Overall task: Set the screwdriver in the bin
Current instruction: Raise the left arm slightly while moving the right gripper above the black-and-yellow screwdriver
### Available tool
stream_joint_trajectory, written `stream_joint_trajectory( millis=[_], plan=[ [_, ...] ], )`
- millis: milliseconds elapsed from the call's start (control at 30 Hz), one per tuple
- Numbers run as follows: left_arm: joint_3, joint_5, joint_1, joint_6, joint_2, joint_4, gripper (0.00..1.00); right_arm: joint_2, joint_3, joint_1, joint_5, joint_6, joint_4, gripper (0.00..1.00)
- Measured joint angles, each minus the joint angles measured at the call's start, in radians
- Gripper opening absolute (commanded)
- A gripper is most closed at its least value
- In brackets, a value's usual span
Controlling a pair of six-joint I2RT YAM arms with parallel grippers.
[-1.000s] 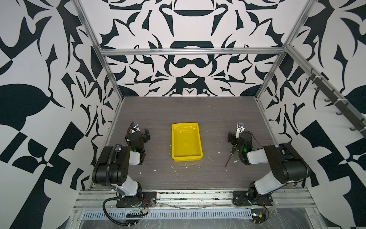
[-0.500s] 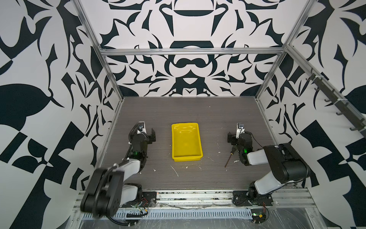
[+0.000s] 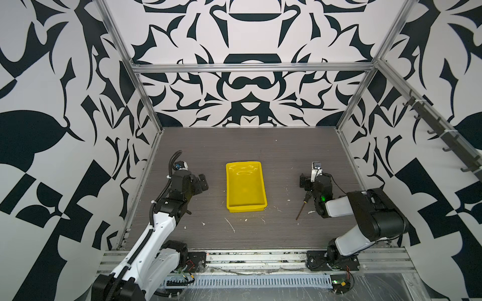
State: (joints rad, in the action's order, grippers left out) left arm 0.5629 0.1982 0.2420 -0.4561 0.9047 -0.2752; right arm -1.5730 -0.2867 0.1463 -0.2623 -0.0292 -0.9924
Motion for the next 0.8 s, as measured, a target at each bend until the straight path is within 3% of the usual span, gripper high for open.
stream_joint_trajectory(
  millis=[167, 367, 567, 800],
  plan=[
    [0.002, -0.063, 0.000, -0.005, -0.006, -0.030, 0.99, 0.128, 0.056, 0.092, -0.090, -0.029, 0.011, 1.00],
    [-0.063, -0.041, 0.000, -0.097, -0.145, -0.038, 0.99, 0.450, -0.137, 0.188, -0.117, 0.029, 0.491, 1.00],
    [-0.122, -0.016, 0.000, -0.190, -0.166, -0.053, 0.99, 0.635, -0.424, 0.187, -0.087, 0.429, 1.063, 1.00],
    [-0.124, 0.019, 0.000, -0.254, -0.120, -0.066, 0.99, 0.796, -0.254, 0.184, -0.068, 0.757, 1.447, 0.95]
  ],
)
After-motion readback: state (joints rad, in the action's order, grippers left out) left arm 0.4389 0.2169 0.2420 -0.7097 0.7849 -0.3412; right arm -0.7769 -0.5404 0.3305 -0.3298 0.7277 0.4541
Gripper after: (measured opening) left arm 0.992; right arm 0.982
